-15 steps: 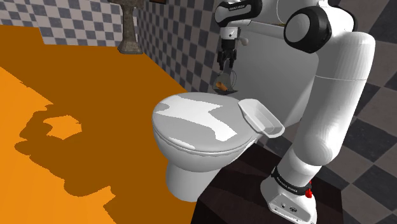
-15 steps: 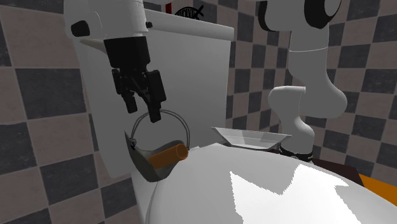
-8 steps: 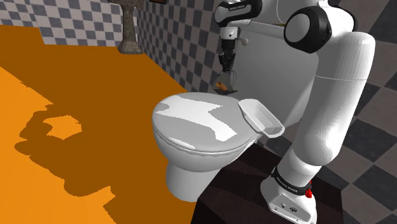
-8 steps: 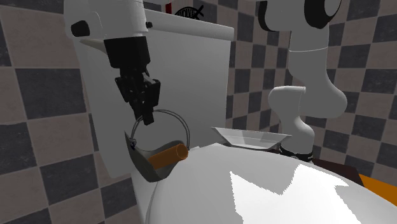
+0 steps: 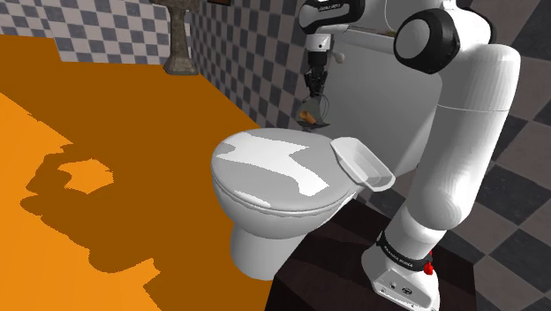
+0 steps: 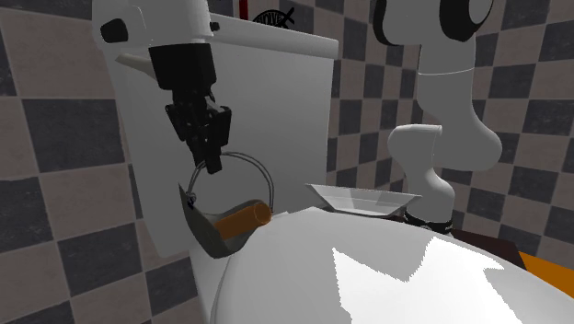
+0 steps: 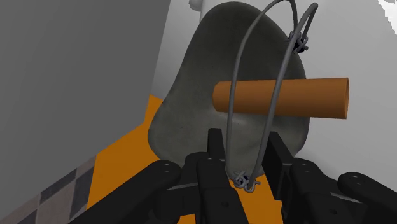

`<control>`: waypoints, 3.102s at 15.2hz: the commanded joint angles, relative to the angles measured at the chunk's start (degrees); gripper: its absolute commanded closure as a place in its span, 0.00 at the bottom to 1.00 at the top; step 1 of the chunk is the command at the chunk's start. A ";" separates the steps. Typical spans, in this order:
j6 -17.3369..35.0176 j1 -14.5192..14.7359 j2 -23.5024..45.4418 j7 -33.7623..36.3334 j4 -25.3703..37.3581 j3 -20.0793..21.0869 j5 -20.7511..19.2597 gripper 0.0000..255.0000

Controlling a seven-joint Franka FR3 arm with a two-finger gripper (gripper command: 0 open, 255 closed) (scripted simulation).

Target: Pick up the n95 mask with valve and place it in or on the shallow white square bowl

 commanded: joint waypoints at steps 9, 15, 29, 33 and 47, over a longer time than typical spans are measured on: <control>-8.09 -0.54 1.22 -0.80 9.30 -0.18 0.35 1.00; -13.56 -1.21 3.02 -1.50 16.53 -0.33 0.88 1.00; -17.77 1.08 -12.50 -1.01 6.02 -0.51 -4.40 1.00; -18.73 1.67 -21.50 -0.10 -1.57 0.22 -7.37 1.00; -24.46 0.39 -43.46 1.14 -17.18 3.14 -13.23 1.00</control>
